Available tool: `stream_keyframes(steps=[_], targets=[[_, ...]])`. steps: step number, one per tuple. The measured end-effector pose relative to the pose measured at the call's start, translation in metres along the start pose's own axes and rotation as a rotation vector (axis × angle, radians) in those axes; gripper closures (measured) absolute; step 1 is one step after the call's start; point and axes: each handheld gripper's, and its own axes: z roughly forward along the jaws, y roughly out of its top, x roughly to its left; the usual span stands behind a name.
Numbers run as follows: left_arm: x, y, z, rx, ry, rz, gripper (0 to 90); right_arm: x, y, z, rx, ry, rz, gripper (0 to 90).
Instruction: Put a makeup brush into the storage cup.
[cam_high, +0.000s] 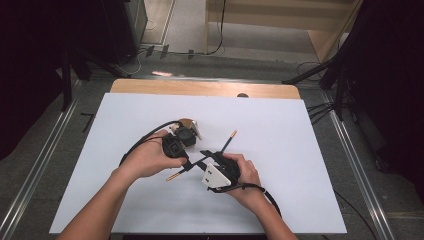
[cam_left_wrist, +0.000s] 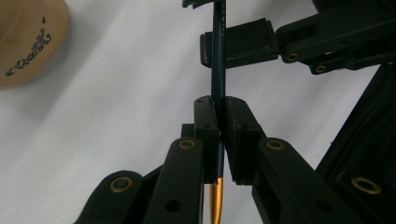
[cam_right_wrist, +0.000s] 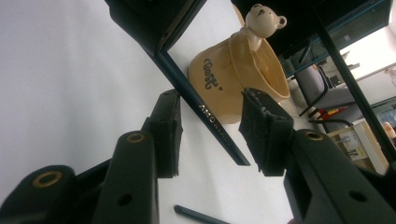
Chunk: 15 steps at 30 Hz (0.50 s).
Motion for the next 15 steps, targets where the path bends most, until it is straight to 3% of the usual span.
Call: stream_keyframes(steps=[10, 15], targets=[[0.0021, -0.0016, 0.0024, 0.001, -0.002, -0.002, 84.6, -0.0009, -0.0013, 0.0009, 0.021, 0.039, -0.04, 71.8], [0.0036, -0.0026, 0.0013, -0.012, -0.007, -0.007, 84.6, -0.0012, -0.0029, 0.0027, 0.013, 0.032, -0.096, 74.6]])
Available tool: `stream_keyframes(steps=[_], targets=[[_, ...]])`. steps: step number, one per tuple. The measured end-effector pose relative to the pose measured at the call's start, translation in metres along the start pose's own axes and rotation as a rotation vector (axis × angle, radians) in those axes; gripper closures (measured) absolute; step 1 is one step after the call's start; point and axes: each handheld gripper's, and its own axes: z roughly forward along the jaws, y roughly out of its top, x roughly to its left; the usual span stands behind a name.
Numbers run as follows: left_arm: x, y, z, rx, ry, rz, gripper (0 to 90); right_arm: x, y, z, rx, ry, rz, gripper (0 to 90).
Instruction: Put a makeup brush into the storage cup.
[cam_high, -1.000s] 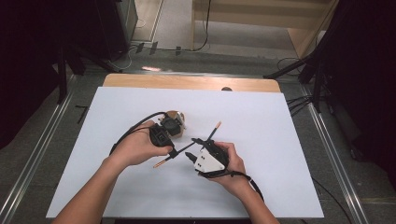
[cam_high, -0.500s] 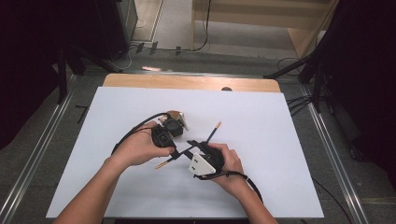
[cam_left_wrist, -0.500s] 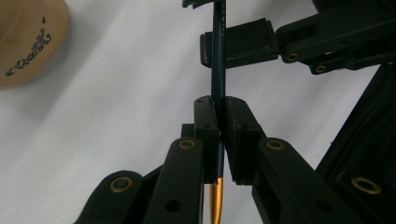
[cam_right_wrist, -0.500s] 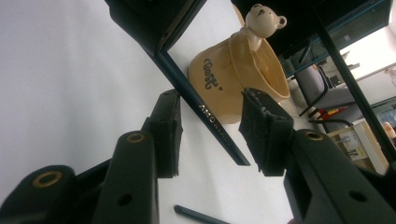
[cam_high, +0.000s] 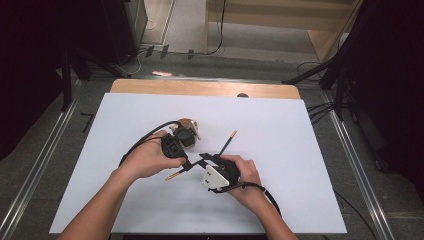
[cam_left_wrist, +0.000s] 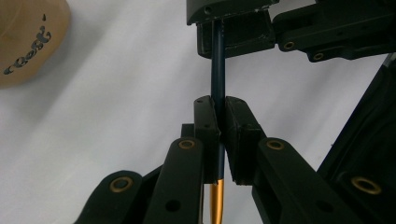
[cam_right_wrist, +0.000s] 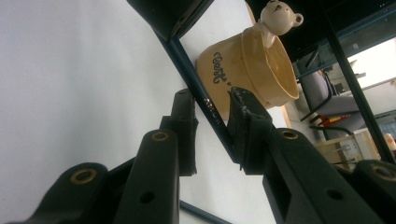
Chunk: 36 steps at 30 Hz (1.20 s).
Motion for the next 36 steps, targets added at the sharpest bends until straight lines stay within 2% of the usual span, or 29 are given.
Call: stream_keyframes(steps=[2, 3, 4, 5, 6, 7, 8, 12, 13, 14, 15, 16, 19, 21, 22, 24, 25, 28, 33, 36], targets=[[0.0, -0.001, -0.002, -0.024, 0.011, 0.018, 84.2, 0.001, 0.0, 0.001, 0.008, 0.01, -0.031, 78.9], [0.0, -0.001, -0.005, -0.05, 0.02, 0.031, 81.2, 0.003, 0.0, 0.002, 0.019, 0.019, -0.049, 84.2], [0.0, -0.002, -0.006, -0.069, 0.003, 0.023, 66.8, 0.004, -0.001, 0.002, 0.03, 0.065, -0.106, 86.1], [0.001, -0.002, -0.009, -0.092, -0.015, 0.031, 59.3, 0.007, -0.001, 0.003, 0.013, 0.057, -0.069, 86.1], [0.001, -0.003, -0.012, -0.117, -0.025, 0.034, 52.5, 0.007, -0.001, 0.003, 0.015, 0.074, -0.075, 86.2], [0.0, -0.004, -0.014, -0.144, -0.032, 0.032, 46.9, 0.006, -0.001, 0.002, 0.043, 0.099, -0.123, 86.2], [0.0, -0.005, -0.017, -0.167, -0.031, 0.031, 42.9, 0.008, 0.0, 0.004, 0.032, 0.076, -0.077, 86.2], [0.002, -0.009, -0.024, -0.228, -0.016, 0.017, 30.1, 0.005, -0.003, 0.003, 0.042, 0.062, -0.03, 86.2], [0.003, -0.01, -0.025, -0.237, -0.022, 0.018, 28.4, 0.005, -0.003, 0.002, 0.042, 0.058, -0.02, 86.1], [0.003, -0.012, -0.026, -0.253, -0.03, 0.027, 25.3, 0.001, -0.005, 0.001, 0.051, 0.065, -0.052, 86.2], [0.004, -0.014, -0.027, -0.274, -0.044, 0.029, 20.9, 0.005, -0.005, 0.002, 0.037, 0.047, 0.027, 86.1], [0.005, -0.015, -0.027, -0.288, -0.056, 0.028, 18.8, 0.003, -0.006, 0.001, 0.045, 0.049, 0.028, 86.1], [0.006, -0.019, -0.028, -0.335, -0.089, 0.029, 14.0, 0.001, -0.01, 0.0, 0.06, 0.045, 0.056, 86.1], [0.007, -0.021, -0.028, -0.361, -0.087, 0.032, 14.1, 0.001, -0.011, -0.001, 0.068, 0.037, 0.1, 86.1], [0.006, -0.022, -0.028, -0.372, -0.076, 0.034, 14.1, -0.001, -0.012, -0.002, 0.07, 0.03, 0.108, 86.1], [0.006, -0.023, -0.03, -0.397, -0.049, 0.029, 14.6, -0.001, -0.013, -0.002, 0.066, 0.025, 0.162, 86.1], [0.006, -0.024, -0.031, -0.421, -0.052, 0.033, 14.7, -0.003, -0.015, -0.004, 0.072, 0.019, 0.163, 86.1], [0.006, -0.027, -0.033, -0.464, -0.042, 0.028, 14.5, -0.005, -0.018, -0.005, 0.063, 0.013, 0.212, 86.1], [0.007, -0.03, -0.034, -0.526, 0.018, 0.024, 15.1, -0.009, -0.02, -0.008, 0.072, 0.0, 0.247, 86.1], [0.01, -0.033, -0.035, -0.568, 0.036, 0.014, 14.2, -0.01, -0.021, -0.008, 0.069, -0.001, 0.257, 86.1]])
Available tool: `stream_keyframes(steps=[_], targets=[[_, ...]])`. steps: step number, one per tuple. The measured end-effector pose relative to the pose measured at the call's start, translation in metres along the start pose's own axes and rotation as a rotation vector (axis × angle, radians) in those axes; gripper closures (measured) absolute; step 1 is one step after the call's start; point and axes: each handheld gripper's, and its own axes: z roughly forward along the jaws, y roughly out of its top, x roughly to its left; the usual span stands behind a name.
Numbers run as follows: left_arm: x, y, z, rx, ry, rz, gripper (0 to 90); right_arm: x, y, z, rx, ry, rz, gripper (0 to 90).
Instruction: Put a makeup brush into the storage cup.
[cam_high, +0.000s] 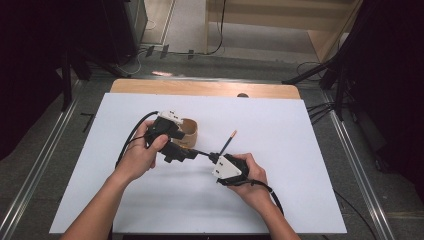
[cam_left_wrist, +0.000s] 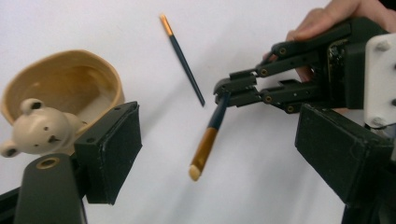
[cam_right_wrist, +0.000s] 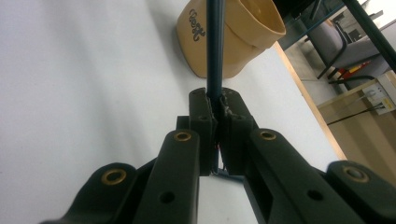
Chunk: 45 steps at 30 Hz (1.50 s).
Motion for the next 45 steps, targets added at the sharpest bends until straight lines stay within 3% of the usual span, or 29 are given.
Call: stream_keyframes(steps=[5, 13, 22, 31, 37, 45], targets=[[0.003, -0.003, -0.002, -0.038, 0.01, -0.01, 14.0, -0.002, -0.002, 0.0, 0.002, -0.002, 0.029, 86.1], [0.005, -0.007, -0.005, -0.107, 0.027, 0.008, 14.0, -0.006, -0.004, -0.001, -0.006, -0.021, 0.071, 86.1], [0.004, -0.011, 0.0, -0.156, 0.033, 0.028, 14.2, -0.014, -0.007, -0.007, -0.025, -0.044, 0.221, 86.1], [0.003, -0.016, 0.01, -0.265, 0.01, 0.019, 16.6, -0.02, -0.01, -0.011, -0.067, -0.041, 0.348, 86.2], [0.0, -0.018, 0.016, -0.288, 0.008, 0.023, 17.2, -0.022, -0.009, -0.014, -0.106, -0.023, 0.45, 86.2], [-0.005, -0.019, 0.017, -0.403, -0.037, 0.015, 19.3, -0.023, -0.008, -0.015, -0.152, 0.002, 0.544, 86.1]])
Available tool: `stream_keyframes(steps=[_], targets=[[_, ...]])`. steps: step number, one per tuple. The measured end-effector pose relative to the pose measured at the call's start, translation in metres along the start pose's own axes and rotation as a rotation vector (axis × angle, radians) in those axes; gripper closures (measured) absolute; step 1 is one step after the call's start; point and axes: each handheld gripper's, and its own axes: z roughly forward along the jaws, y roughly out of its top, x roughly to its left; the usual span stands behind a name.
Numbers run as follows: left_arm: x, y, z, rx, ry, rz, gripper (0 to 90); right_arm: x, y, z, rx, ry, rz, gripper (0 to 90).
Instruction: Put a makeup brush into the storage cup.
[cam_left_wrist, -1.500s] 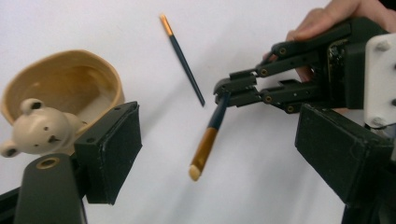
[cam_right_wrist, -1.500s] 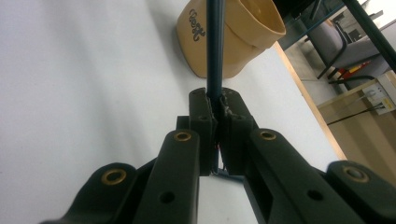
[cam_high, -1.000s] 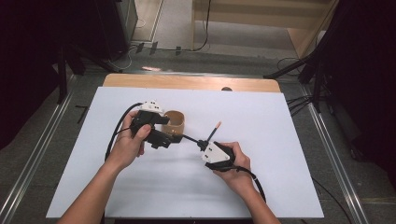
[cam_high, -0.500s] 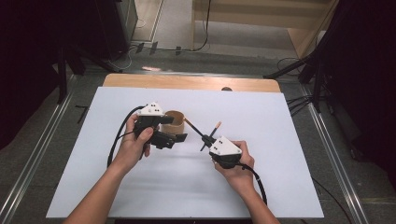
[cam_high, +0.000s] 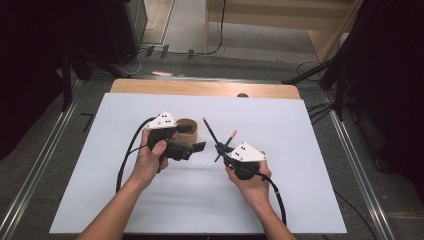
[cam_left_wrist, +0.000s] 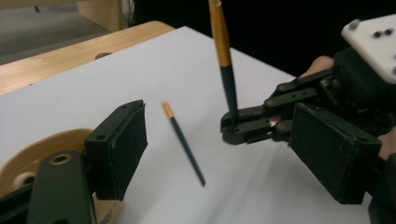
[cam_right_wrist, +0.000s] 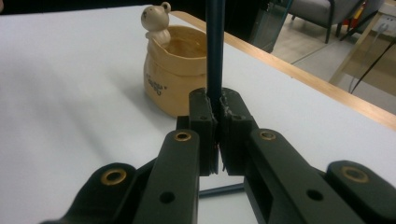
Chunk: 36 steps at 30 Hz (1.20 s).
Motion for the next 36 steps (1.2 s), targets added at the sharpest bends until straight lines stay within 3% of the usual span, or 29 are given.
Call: stream_keyframes(steps=[5, 9, 18, 23, 27, 36], targets=[[-0.005, 0.0, 0.003, -0.045, -0.008, 0.016, 17.5, 0.0, 0.001, -0.001, -0.017, 0.024, 0.059, 86.1], [-0.01, 0.0, 0.007, -0.072, 0.018, 0.03, 18.3, 0.0, 0.002, -0.003, -0.04, 0.048, 0.104, 86.1], [-0.017, 0.001, 0.015, -0.149, 0.088, 0.052, 39.1, 0.006, 0.005, -0.004, -0.066, 0.075, 0.135, 86.1], [-0.018, 0.001, 0.021, -0.197, 0.064, 0.049, 50.2, 0.008, 0.006, -0.004, -0.084, 0.085, 0.144, 86.1], [-0.019, 0.0, 0.024, -0.195, 0.051, 0.048, 58.5, 0.008, 0.005, -0.004, -0.093, 0.093, 0.151, 86.1], [-0.016, 0.0, 0.025, -0.183, 0.024, 0.007, 72.1, 0.012, 0.005, -0.002, -0.1, 0.102, 0.156, 86.1]])
